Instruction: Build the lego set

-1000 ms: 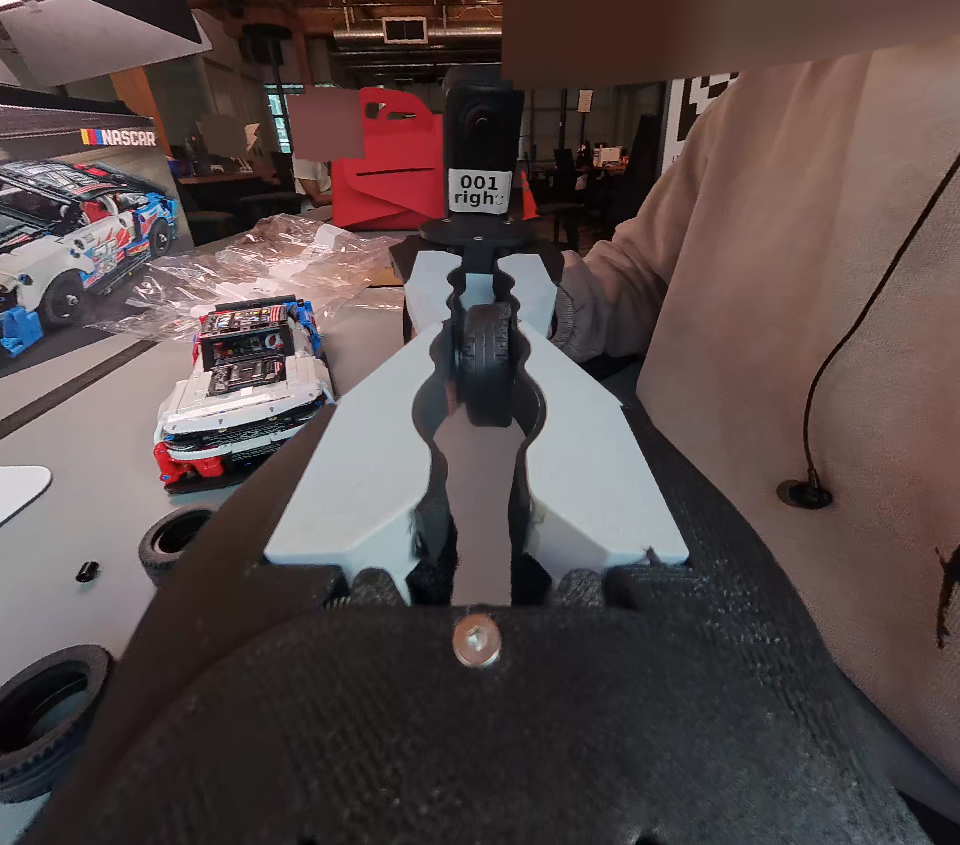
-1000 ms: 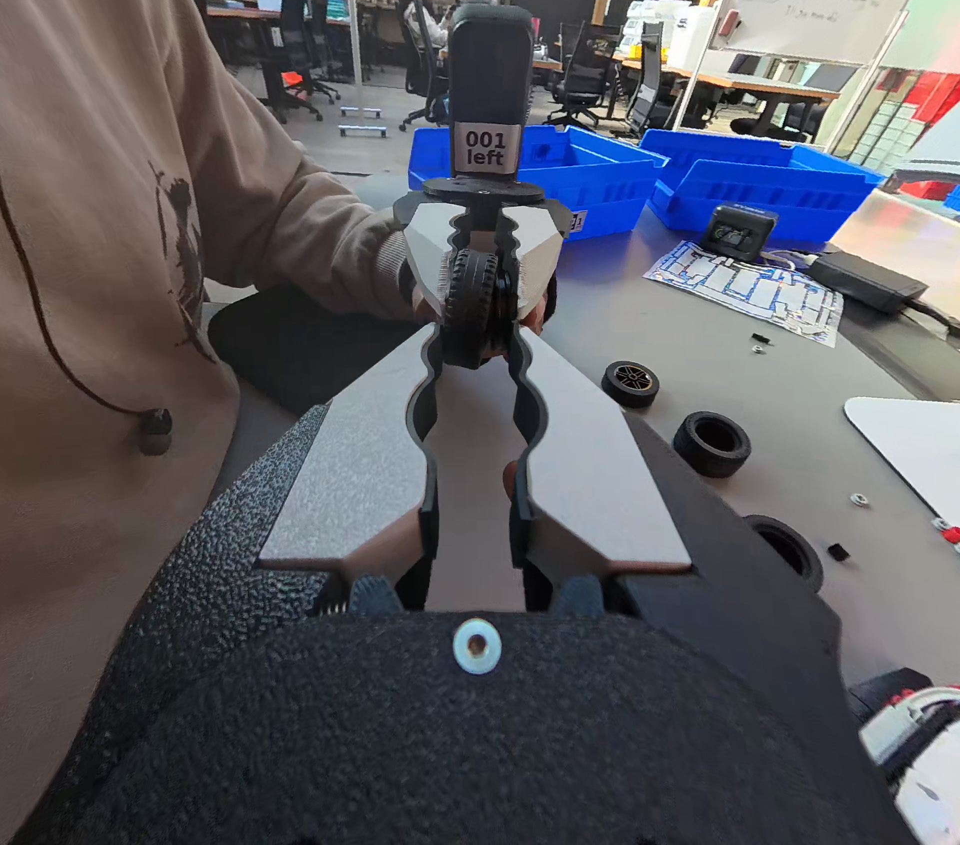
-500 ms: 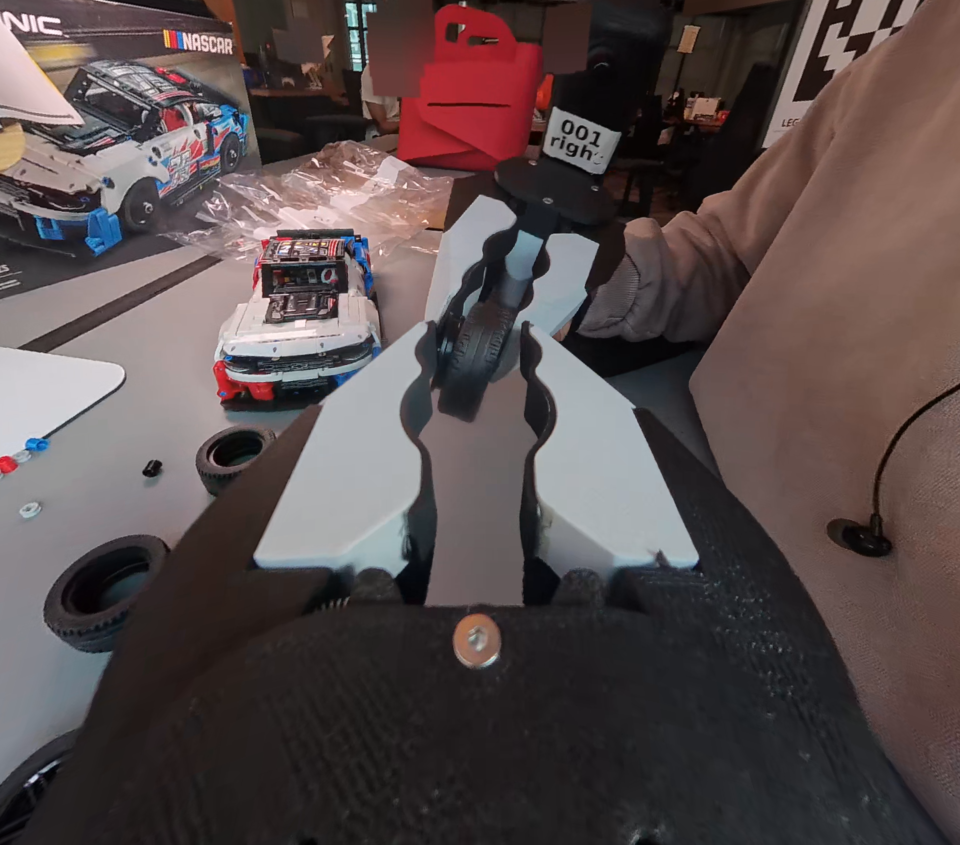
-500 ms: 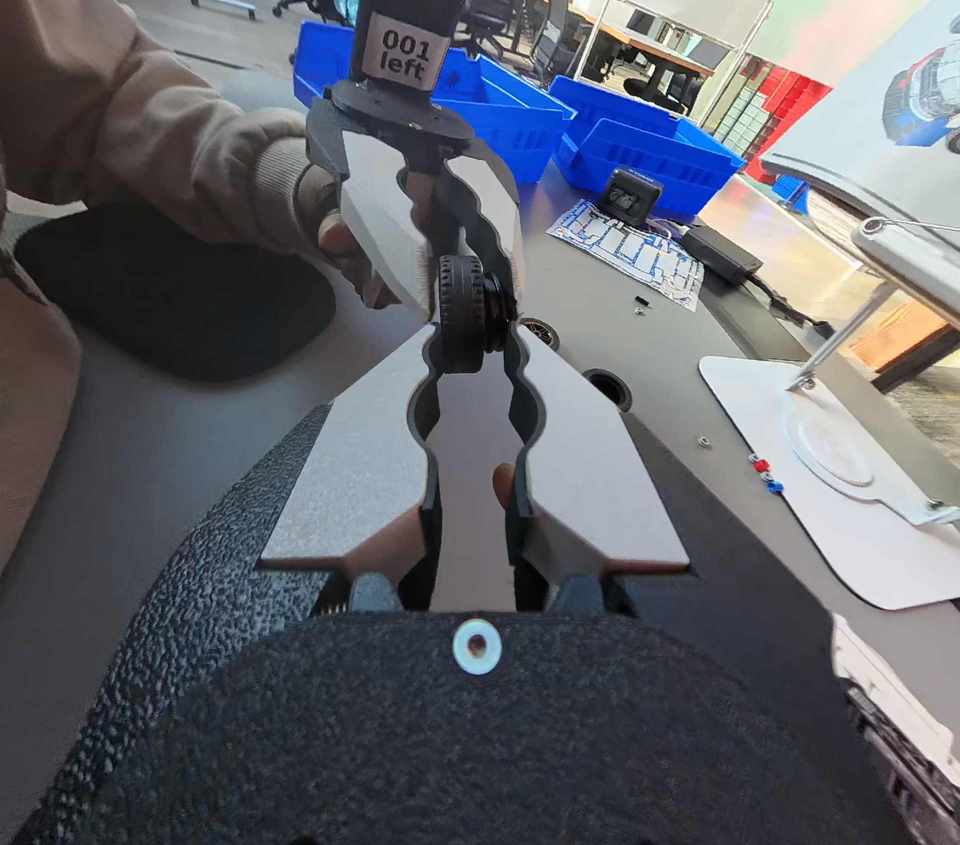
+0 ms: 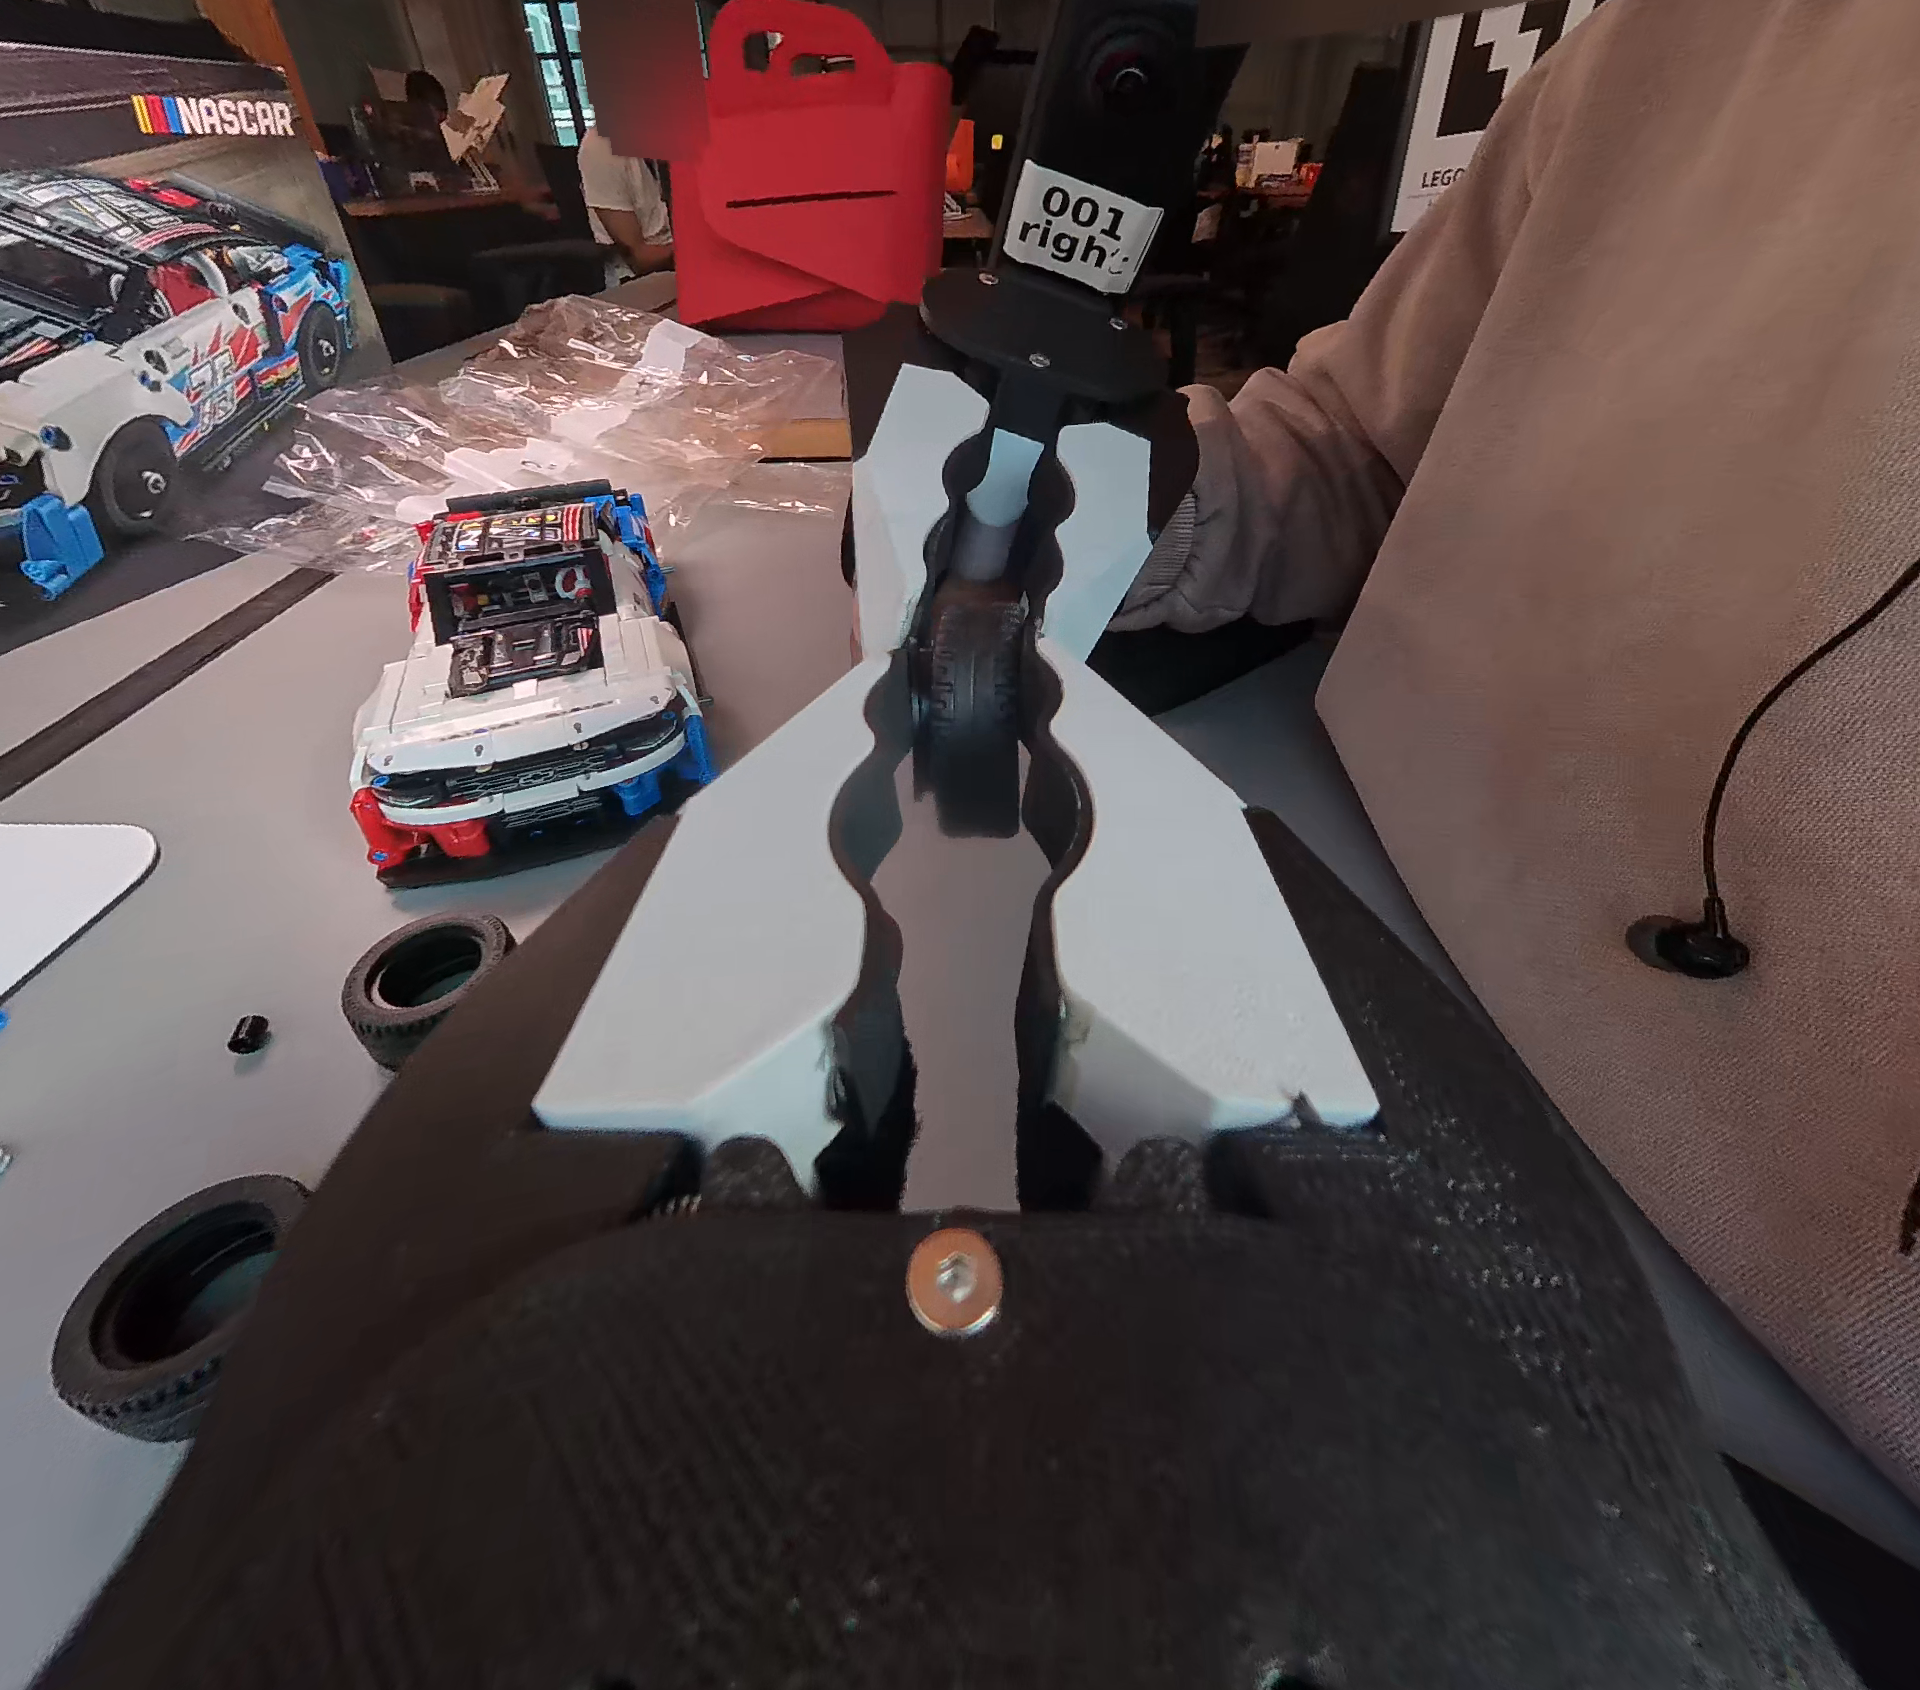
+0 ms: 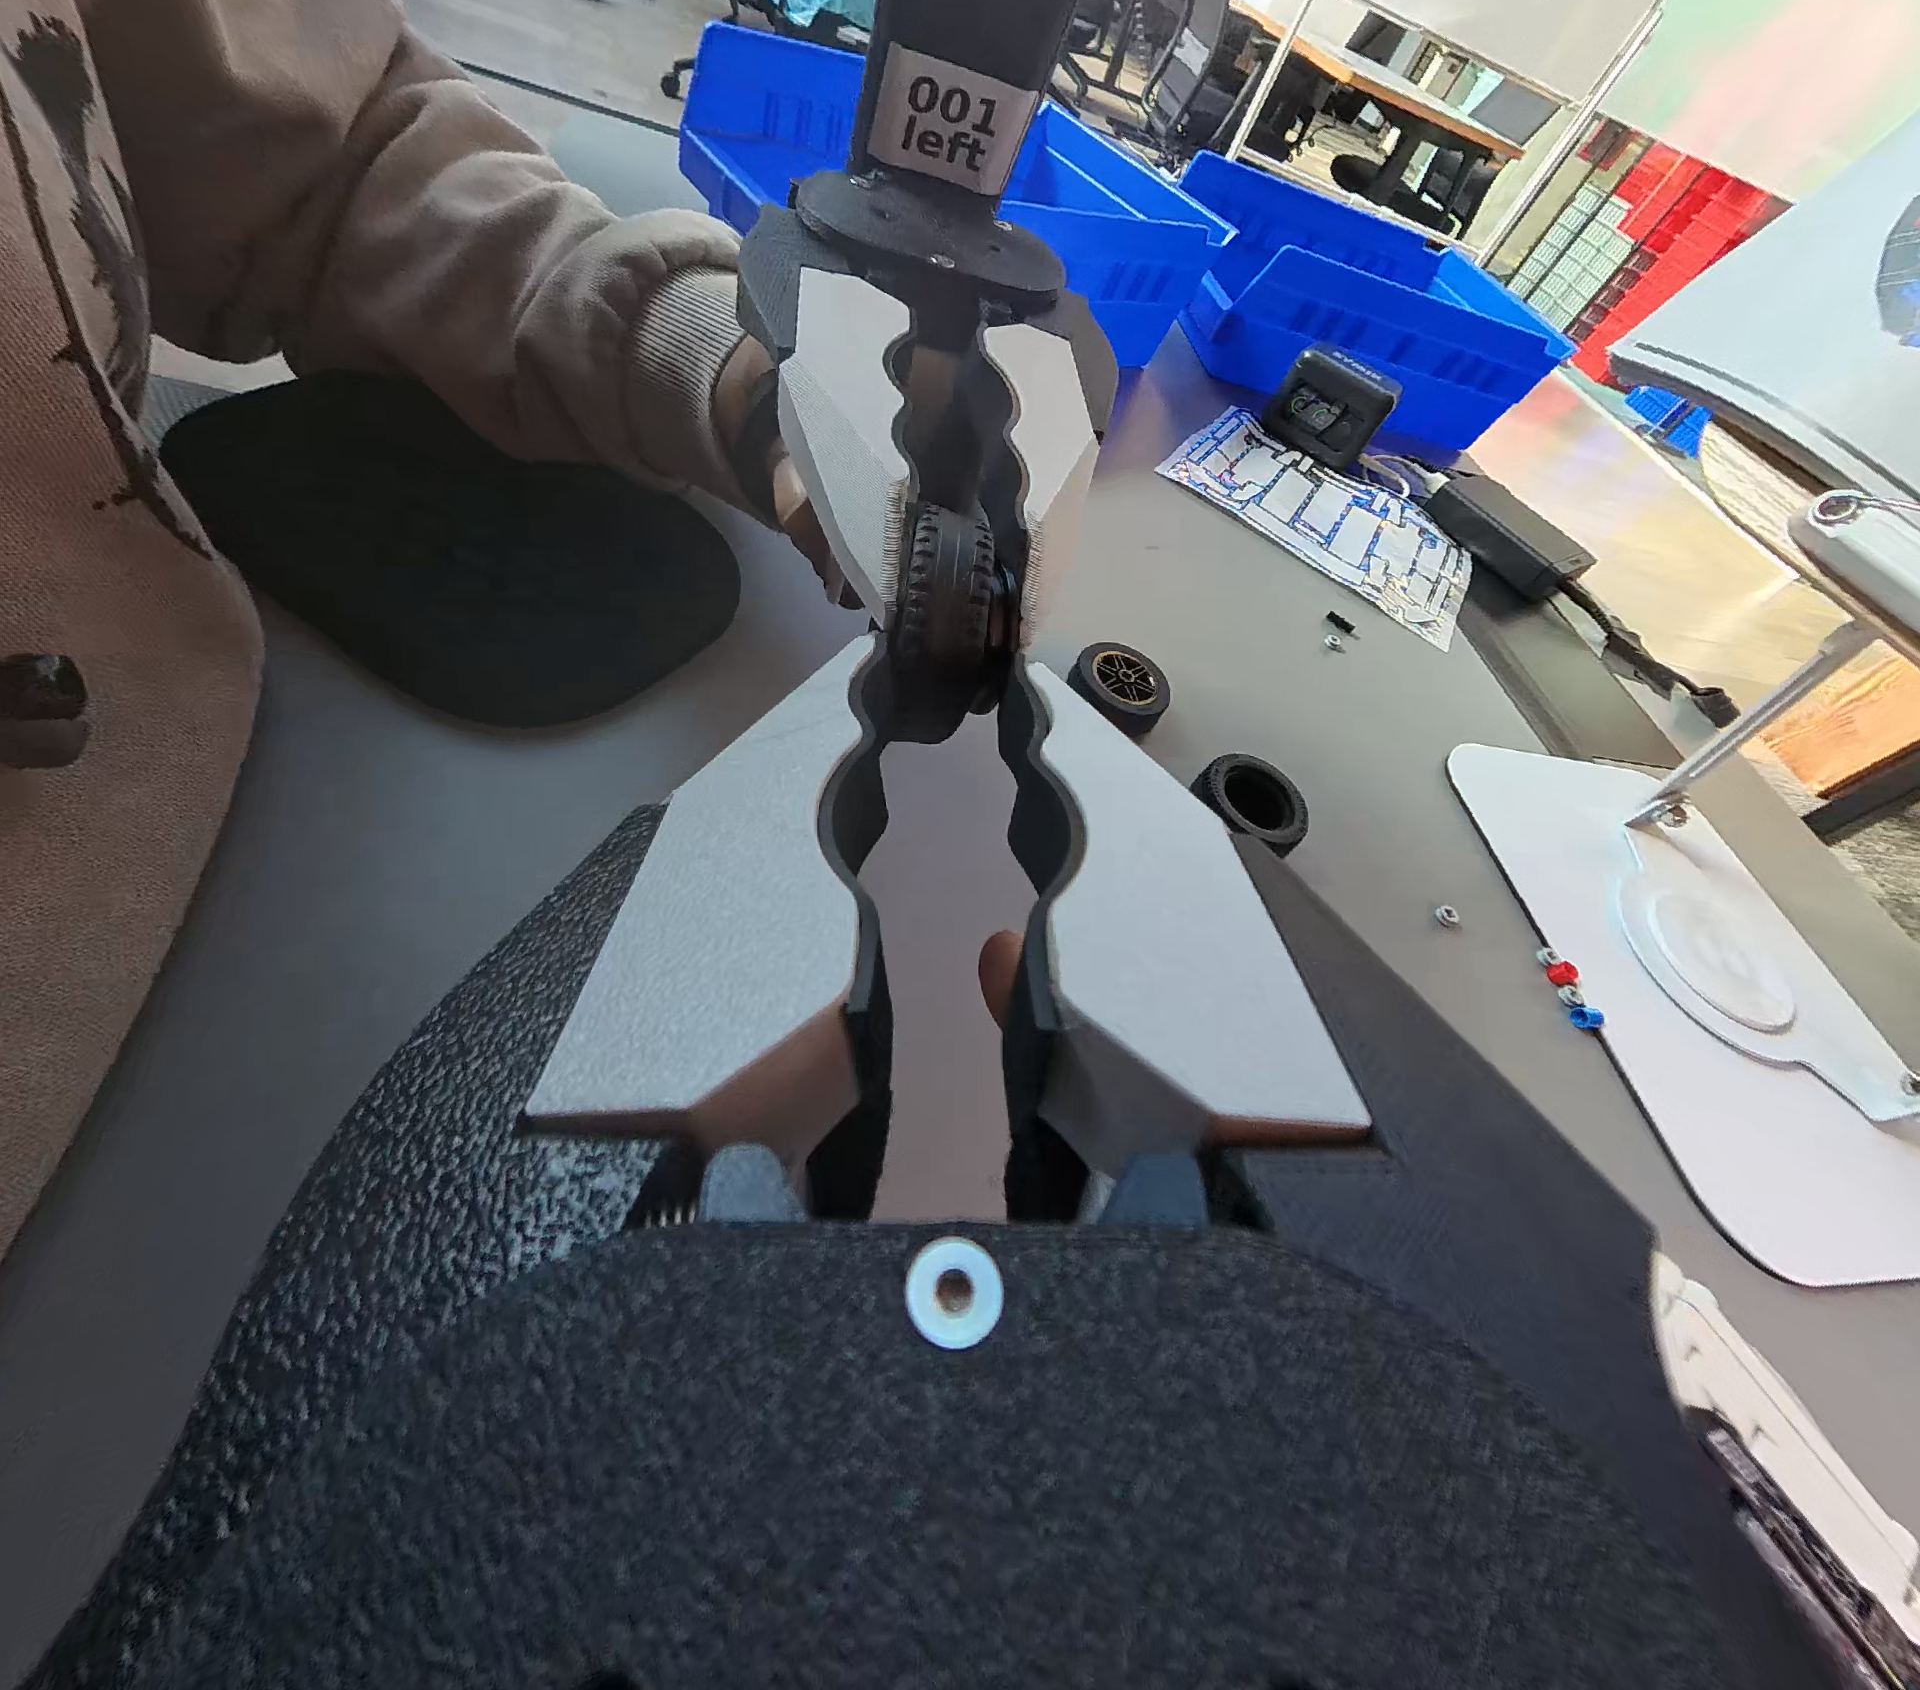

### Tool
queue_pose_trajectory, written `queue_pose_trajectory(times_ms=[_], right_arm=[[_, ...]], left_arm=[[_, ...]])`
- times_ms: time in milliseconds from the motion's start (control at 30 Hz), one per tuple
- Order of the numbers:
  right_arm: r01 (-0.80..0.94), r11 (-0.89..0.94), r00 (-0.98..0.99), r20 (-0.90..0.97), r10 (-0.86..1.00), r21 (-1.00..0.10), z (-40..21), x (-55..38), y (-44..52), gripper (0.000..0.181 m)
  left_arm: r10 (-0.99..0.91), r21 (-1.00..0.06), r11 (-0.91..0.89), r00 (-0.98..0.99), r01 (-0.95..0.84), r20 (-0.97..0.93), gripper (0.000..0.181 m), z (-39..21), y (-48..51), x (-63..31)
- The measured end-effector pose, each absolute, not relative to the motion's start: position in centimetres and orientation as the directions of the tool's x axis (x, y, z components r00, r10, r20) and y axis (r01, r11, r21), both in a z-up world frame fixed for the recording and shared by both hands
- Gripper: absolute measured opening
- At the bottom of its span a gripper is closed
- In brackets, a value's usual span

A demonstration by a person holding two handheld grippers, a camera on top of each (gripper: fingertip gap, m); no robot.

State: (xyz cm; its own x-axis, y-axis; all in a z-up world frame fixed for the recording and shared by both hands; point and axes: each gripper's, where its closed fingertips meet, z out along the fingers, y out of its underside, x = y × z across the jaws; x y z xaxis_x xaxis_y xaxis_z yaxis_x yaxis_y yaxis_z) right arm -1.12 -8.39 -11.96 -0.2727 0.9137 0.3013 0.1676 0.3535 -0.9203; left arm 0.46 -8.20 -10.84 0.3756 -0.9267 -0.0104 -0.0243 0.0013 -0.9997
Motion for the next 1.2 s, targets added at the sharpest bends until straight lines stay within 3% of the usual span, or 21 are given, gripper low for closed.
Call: queue_pose_trajectory(times_ms=[300, 533, 667, 933, 1100, 1200], right_arm=[[0.098, 0.140, -0.361, 0.096, 0.928, -0.985, -11.8, -0.5, -8.4, 0.019], [0.189, 0.496, -0.214, 0.458, 0.863, -0.847, -13.5, -1.3, -6.6, 0.020], [0.223, 0.570, -0.201, 0.534, 0.821, -0.791, -14.2, -1.7, -6.7, 0.020], [0.159, 0.336, -0.482, 0.225, 0.847, -0.928, -14.6, 0.1, -10.6, 0.021], [0.210, 0.283, -0.605, 0.103, 0.789, -0.936, -15.3, 0.8, -12.6, 0.020], [0.225, 0.161, -0.676, -0.034, 0.736, -0.961, -14.7, 1.3, -13.6, 0.019]], left_arm=[[-0.937, -0.999, -0.036, 0.347, 0.023, 0.041, 0.019, -11.0, -8.2, 1.0], [-0.876, -0.994, -0.050, 0.482, -0.102, -0.005, 0.024, -12.4, -7.1, -0.1], [-0.879, -0.985, -0.007, 0.472, -0.170, -0.075, 0.022, -12.7, -7.3, 0.3], [-0.954, -0.964, 0.057, 0.271, -0.261, -0.130, 0.019, -13.4, -10.2, 1.7], [-0.991, -0.971, 0.012, 0.124, -0.238, -0.043, 0.018, -14.0, -12.1, 2.0], [-0.999, -0.985, -0.051, 0.023, -0.167, 0.048, 0.017, -13.5, -12.9, 2.2]])
